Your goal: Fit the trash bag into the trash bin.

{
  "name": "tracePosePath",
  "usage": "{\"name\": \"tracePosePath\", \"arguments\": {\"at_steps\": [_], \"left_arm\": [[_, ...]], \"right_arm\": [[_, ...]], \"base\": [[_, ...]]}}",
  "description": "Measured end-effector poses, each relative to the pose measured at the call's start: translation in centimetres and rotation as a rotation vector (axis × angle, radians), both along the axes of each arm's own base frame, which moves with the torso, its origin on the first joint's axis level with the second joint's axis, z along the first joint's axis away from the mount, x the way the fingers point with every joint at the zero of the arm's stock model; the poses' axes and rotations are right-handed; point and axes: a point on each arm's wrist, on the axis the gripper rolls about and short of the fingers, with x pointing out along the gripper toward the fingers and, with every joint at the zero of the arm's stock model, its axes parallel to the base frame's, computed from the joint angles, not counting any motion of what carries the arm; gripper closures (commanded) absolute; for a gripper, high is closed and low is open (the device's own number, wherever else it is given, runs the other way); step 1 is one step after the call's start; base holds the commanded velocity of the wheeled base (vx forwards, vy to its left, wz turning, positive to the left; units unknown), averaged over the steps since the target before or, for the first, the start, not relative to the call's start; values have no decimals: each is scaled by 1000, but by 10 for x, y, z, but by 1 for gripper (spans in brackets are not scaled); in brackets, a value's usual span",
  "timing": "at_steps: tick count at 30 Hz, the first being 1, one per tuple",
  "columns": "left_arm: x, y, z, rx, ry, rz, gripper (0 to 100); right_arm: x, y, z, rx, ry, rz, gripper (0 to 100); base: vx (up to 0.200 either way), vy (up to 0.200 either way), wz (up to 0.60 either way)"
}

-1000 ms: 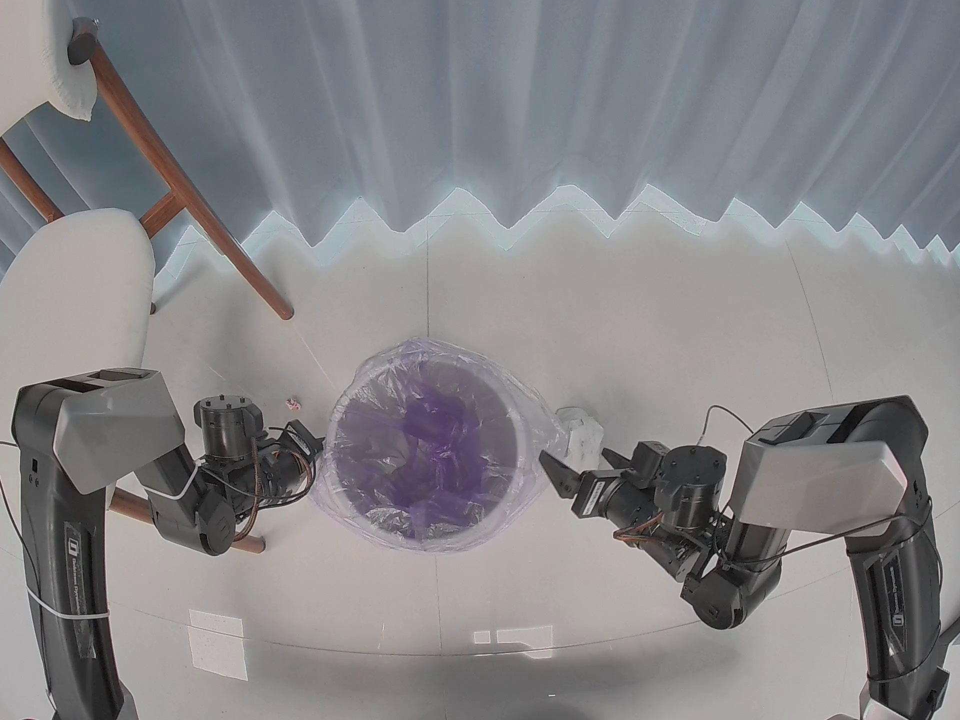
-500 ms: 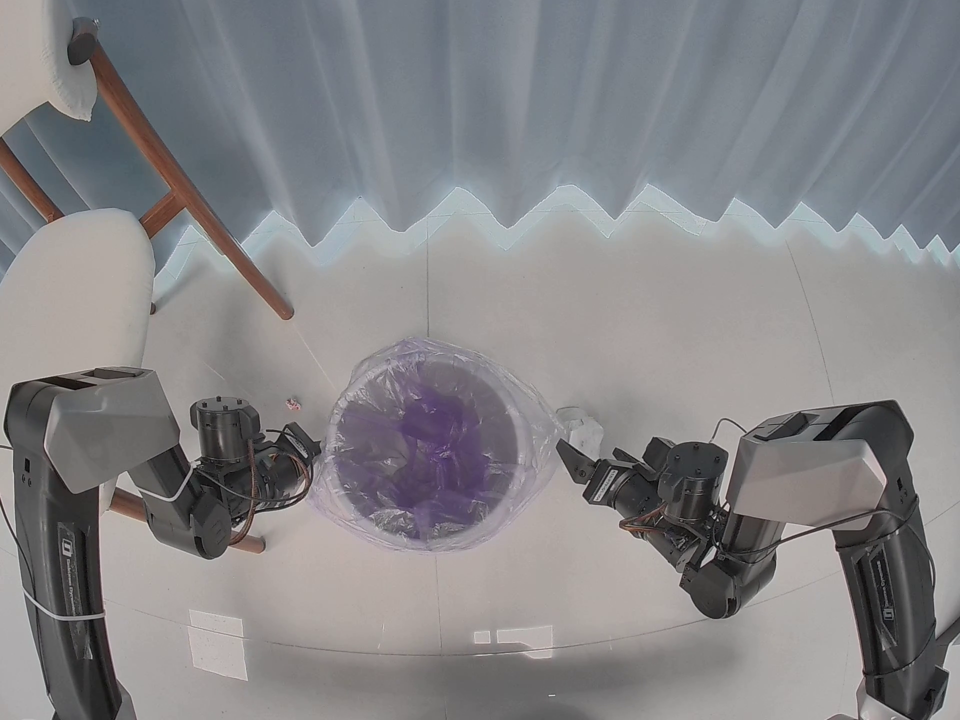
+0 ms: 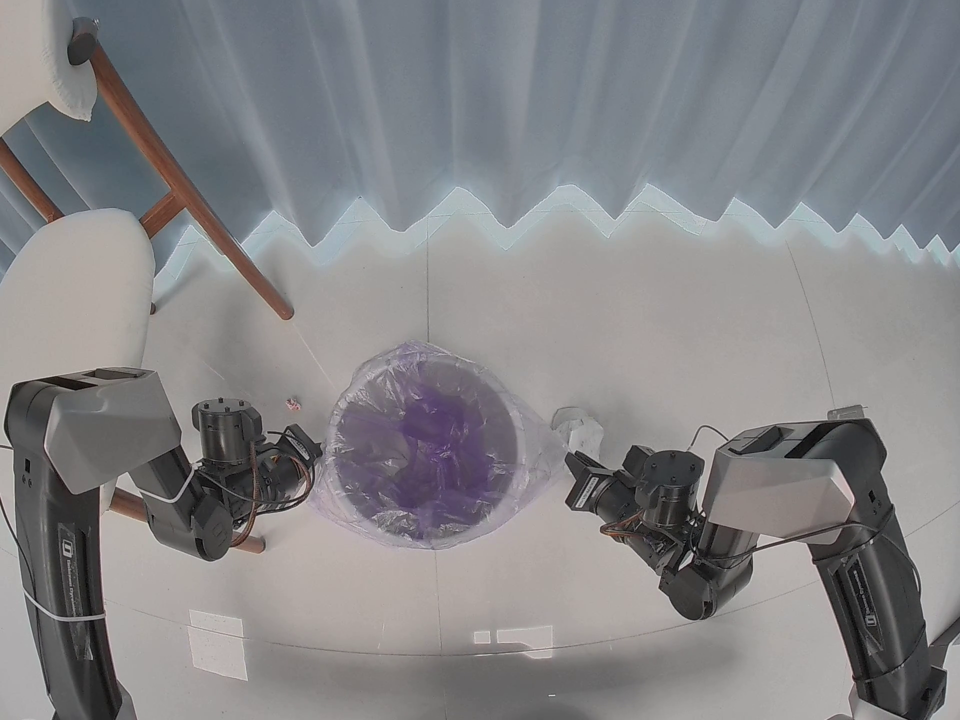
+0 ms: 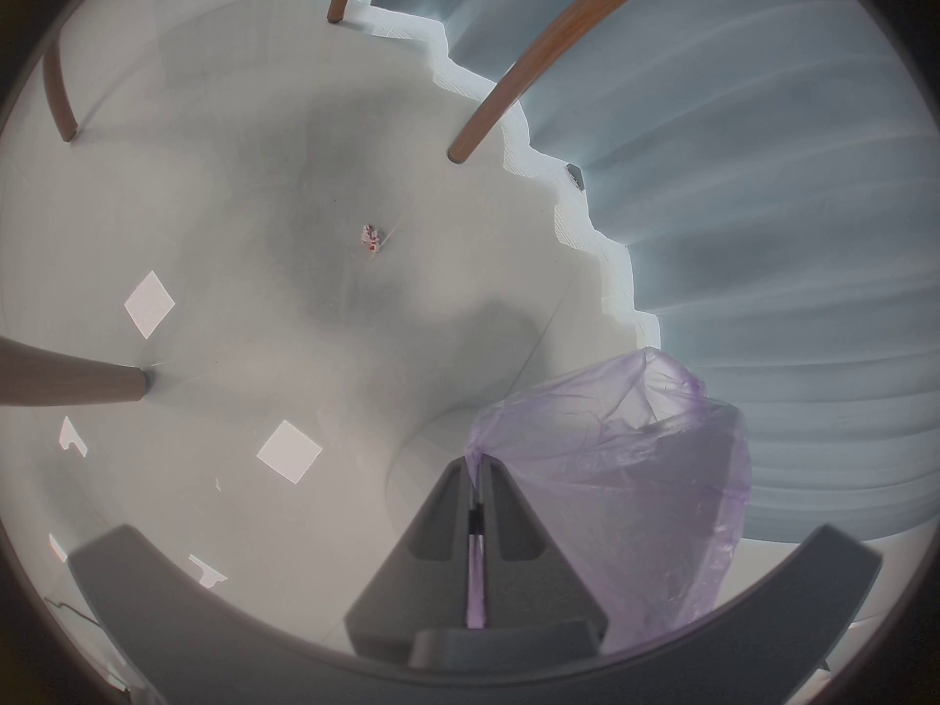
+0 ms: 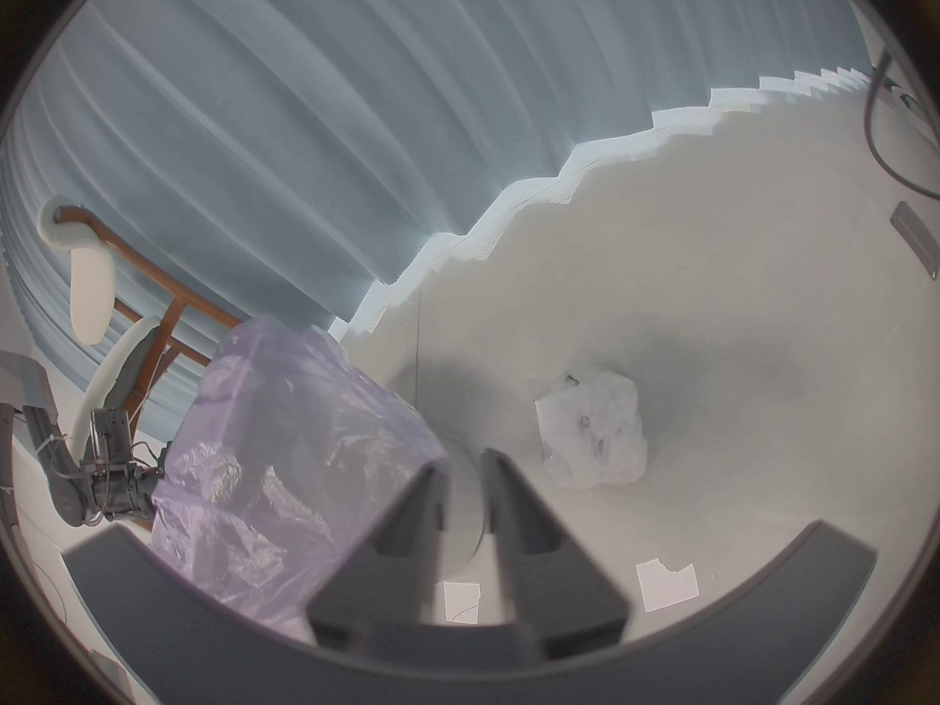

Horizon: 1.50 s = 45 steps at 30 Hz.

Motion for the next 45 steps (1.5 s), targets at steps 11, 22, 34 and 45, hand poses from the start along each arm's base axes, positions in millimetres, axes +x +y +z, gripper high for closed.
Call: {"name": "tracePosePath", "arguments": {"at_steps": [11,22,34,45], "left_arm": [[3,-1,-10,98,-12,-18,100],[17,0,-20,195,-41,17,100],[15,-1,-35,265,-26,19,100],[4,-9,-32,253,5,-45,0]], "right_arm": [[3,4,-19,-88,34,72,100],[24,5,-20,-178,61,69,100],[27,5,-20,-192,76,36,100],[25,4,-18,-190,66,31,0]], "base": [[0,0,0],[0,0,0],[0,0,0],[0,0,0]]}}
